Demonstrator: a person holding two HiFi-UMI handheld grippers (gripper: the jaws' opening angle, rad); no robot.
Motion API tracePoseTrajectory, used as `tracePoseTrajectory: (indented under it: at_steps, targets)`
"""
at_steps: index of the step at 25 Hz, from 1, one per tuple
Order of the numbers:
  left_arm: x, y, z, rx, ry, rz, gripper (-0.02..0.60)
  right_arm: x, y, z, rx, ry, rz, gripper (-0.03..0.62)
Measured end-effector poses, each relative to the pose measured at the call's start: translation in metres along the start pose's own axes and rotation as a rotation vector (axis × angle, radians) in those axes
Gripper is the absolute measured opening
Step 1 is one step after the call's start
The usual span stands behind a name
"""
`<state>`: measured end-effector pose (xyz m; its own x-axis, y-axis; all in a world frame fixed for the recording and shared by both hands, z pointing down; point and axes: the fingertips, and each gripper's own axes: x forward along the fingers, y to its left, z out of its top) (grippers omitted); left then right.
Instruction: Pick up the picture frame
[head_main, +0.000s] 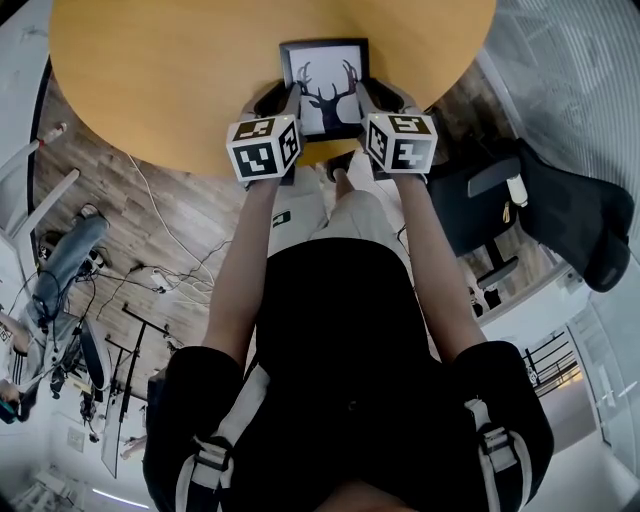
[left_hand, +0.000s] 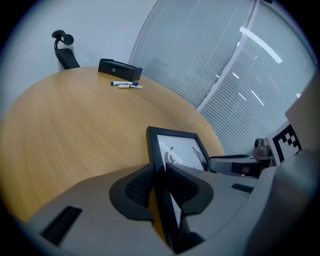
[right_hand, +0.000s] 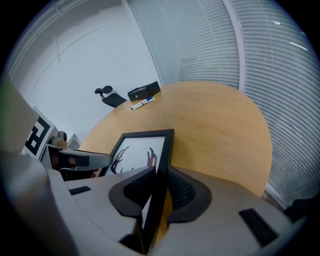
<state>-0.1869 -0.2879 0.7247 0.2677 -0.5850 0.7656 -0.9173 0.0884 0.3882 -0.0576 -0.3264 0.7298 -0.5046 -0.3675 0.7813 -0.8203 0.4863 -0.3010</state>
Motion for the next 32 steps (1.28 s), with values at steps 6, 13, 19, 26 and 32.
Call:
tracePoseTrajectory:
  at_steps: [6, 13, 19, 26, 32]
  targets:
    - [-0.02, -0.009, 0.005, 0.004, -0.043, -0.003, 0.084, -0.021, 0.008, 0.006, 0.007, -0.046, -0.007, 0.088]
    - [-0.059, -0.024, 0.011, 0.0, -0.11, 0.008, 0.083, -0.056, 0.025, 0.016, -0.023, -0.1, 0.01, 0.087]
    - [-0.095, -0.056, 0.014, 0.023, -0.194, 0.027, 0.083, -0.106, 0.031, 0.024, -0.045, -0.175, 0.026, 0.087]
    - [-0.148, -0.09, 0.016, 0.06, -0.294, 0.052, 0.081, -0.166, 0.047, 0.03, -0.096, -0.275, 0.057, 0.087]
    - [-0.201, -0.116, 0.03, 0.11, -0.402, 0.074, 0.081, -0.216, 0.067, 0.047, -0.144, -0.373, 0.079, 0.087]
